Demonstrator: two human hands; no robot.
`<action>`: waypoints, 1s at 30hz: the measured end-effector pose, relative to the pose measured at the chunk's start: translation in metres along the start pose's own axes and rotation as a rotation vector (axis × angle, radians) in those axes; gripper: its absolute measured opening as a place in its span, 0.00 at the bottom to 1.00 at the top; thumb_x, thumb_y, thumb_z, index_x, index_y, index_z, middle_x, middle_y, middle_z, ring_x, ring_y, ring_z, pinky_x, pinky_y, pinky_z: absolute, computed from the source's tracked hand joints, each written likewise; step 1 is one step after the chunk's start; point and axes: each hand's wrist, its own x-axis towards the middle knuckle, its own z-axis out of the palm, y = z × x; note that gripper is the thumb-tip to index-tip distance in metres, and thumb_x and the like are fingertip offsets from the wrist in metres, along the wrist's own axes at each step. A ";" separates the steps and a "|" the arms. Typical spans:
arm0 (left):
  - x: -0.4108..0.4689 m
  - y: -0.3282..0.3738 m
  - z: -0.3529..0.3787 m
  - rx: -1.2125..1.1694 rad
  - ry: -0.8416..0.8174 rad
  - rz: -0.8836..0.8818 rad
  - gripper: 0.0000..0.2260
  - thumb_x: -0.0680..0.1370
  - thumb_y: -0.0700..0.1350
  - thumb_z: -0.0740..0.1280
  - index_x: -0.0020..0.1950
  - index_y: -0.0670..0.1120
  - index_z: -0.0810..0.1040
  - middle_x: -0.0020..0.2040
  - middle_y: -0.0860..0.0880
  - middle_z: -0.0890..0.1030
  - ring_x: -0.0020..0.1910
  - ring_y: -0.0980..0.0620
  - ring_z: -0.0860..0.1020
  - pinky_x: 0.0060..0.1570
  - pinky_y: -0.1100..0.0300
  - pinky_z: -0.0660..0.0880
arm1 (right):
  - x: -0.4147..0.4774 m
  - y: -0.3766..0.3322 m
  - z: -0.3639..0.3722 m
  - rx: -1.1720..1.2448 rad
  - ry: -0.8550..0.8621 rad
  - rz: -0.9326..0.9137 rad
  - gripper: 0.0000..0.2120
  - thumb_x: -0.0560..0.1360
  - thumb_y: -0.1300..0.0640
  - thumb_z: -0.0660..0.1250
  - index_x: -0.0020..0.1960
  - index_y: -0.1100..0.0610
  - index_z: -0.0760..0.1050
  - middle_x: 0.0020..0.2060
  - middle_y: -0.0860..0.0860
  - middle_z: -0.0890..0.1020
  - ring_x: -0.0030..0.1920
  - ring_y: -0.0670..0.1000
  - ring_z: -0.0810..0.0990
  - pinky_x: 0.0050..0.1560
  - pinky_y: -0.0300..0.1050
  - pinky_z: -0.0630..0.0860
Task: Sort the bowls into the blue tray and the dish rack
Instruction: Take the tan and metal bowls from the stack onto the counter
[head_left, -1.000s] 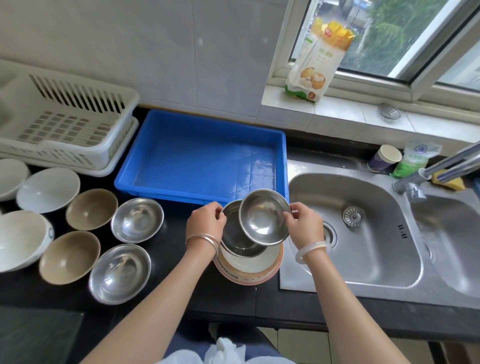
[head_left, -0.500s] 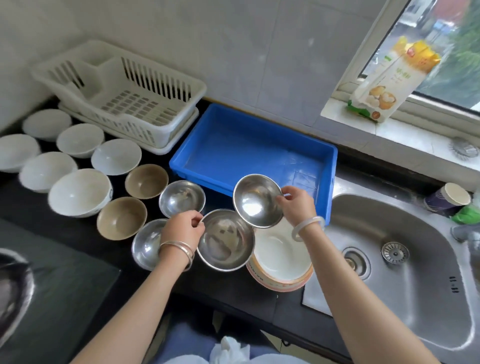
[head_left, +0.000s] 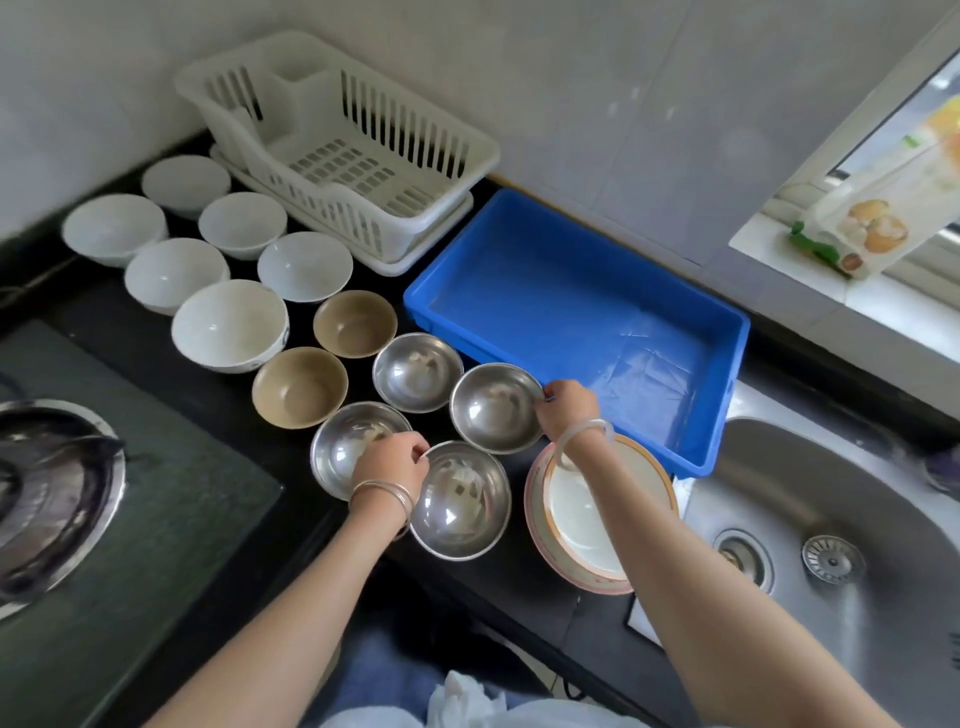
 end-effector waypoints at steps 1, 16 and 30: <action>0.001 -0.001 0.001 0.002 -0.002 -0.003 0.08 0.76 0.43 0.63 0.52 0.48 0.80 0.50 0.48 0.83 0.51 0.48 0.79 0.49 0.55 0.76 | 0.000 0.000 0.001 -0.022 -0.002 0.008 0.13 0.70 0.67 0.57 0.28 0.57 0.64 0.26 0.53 0.69 0.29 0.55 0.67 0.25 0.41 0.57; 0.009 0.003 0.012 -0.026 0.012 0.079 0.06 0.76 0.40 0.64 0.47 0.49 0.80 0.43 0.48 0.83 0.45 0.47 0.79 0.43 0.55 0.76 | 0.008 -0.001 0.007 -0.127 -0.019 0.088 0.10 0.74 0.67 0.56 0.48 0.62 0.76 0.39 0.56 0.75 0.38 0.57 0.73 0.37 0.44 0.69; 0.015 0.004 0.018 -0.039 -0.018 0.100 0.16 0.75 0.34 0.58 0.52 0.49 0.80 0.51 0.48 0.83 0.50 0.47 0.80 0.50 0.53 0.78 | 0.007 -0.003 0.019 -0.237 0.065 0.106 0.10 0.75 0.67 0.57 0.50 0.61 0.76 0.42 0.56 0.77 0.38 0.56 0.72 0.38 0.46 0.70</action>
